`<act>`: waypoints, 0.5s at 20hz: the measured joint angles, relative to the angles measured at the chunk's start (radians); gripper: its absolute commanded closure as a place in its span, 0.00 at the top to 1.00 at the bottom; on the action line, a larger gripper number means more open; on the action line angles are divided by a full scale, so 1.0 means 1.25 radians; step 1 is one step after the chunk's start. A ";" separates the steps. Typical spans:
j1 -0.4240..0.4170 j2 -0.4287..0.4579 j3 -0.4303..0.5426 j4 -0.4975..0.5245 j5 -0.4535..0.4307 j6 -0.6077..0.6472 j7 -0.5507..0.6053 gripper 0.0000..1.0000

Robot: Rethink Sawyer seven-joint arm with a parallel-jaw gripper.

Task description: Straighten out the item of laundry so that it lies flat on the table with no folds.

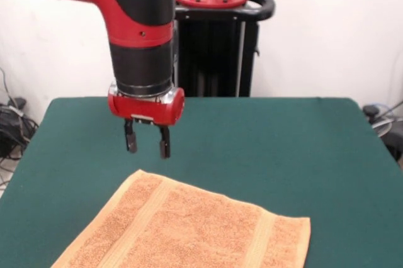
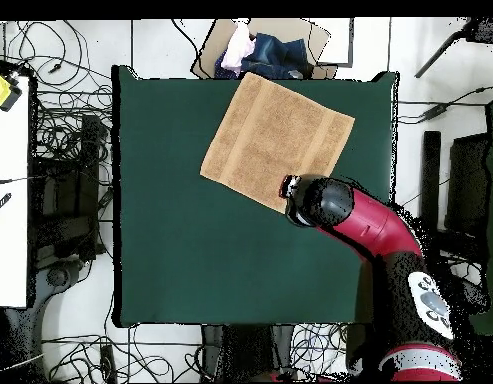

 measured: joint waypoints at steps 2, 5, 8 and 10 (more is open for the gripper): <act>0.002 0.008 0.000 0.000 0.000 -0.021 0.000 1.00; 0.010 0.019 -0.002 0.000 0.000 -0.045 0.000 1.00; 0.019 0.025 -0.005 0.000 0.000 -0.054 0.000 1.00; 0.028 0.032 -0.010 0.000 0.000 -0.058 0.000 1.00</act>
